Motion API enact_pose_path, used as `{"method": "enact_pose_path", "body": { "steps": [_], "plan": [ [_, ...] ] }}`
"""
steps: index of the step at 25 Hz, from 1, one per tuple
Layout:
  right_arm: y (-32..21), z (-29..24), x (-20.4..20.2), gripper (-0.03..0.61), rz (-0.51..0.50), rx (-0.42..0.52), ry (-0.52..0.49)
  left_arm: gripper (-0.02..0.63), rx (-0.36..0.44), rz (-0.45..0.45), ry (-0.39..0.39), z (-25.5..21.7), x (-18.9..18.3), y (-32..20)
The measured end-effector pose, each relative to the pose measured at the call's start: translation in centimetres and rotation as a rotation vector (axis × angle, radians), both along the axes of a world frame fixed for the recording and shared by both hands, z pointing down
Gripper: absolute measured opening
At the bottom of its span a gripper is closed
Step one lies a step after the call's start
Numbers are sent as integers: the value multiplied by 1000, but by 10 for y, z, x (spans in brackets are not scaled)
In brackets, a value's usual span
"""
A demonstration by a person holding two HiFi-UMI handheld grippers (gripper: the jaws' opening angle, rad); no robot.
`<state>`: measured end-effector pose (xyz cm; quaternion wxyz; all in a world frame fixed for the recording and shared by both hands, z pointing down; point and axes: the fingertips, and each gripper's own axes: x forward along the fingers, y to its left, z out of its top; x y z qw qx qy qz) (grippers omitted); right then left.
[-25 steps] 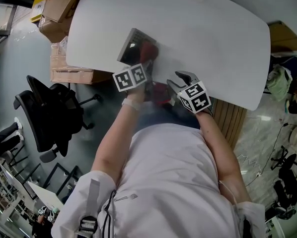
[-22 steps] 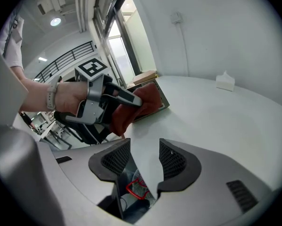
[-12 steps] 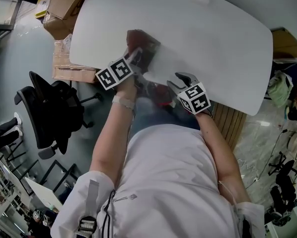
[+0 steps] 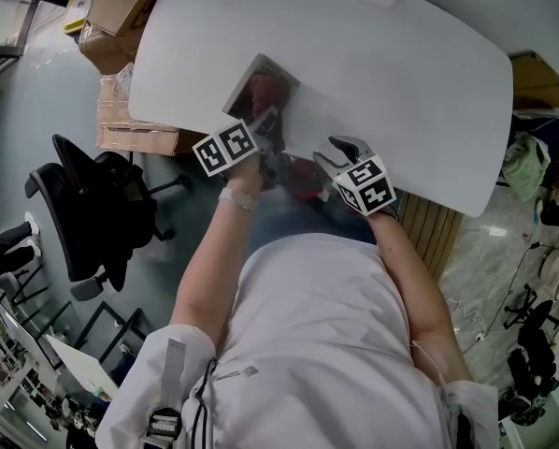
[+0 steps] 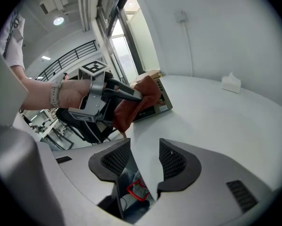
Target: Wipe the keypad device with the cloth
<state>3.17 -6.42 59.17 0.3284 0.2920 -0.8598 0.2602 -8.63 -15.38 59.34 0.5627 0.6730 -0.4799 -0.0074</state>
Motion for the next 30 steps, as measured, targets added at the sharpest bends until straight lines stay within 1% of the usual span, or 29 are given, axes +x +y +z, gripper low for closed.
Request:
{"method": "enact_pose_path", "body": {
  "steps": [4,7,10,15,18,21,24,27,30],
  "plan": [
    [1,2,-1,193,-3,-1,0,87,-41,42,5,17,6,20],
    [1,2,-3,193,-11,-1,0,87,-36,66,14,17,6,28],
    [2,1,-4,193,-21,0,-2,87,4,69,-23,1,-2,24],
    [1,-1,-13,193,-36,7,-8,88,107,-18,-126,-38,-46,-1],
    [0,-2,-17,193,-42,9,-9,89,136,-28,-171,-46,-64,-12],
    [1,-2,-16,193,-44,9,-8,89,139,-32,-172,-45,-67,-14],
    [3,-2,-15,193,-42,6,-6,87,141,-42,-156,-42,-65,-12],
    [4,-1,-14,193,-39,4,-4,87,141,-24,-163,-36,-60,-5],
    [5,-1,-13,193,-35,1,-5,87,120,-1,-167,-23,-52,6]
  ]
}}
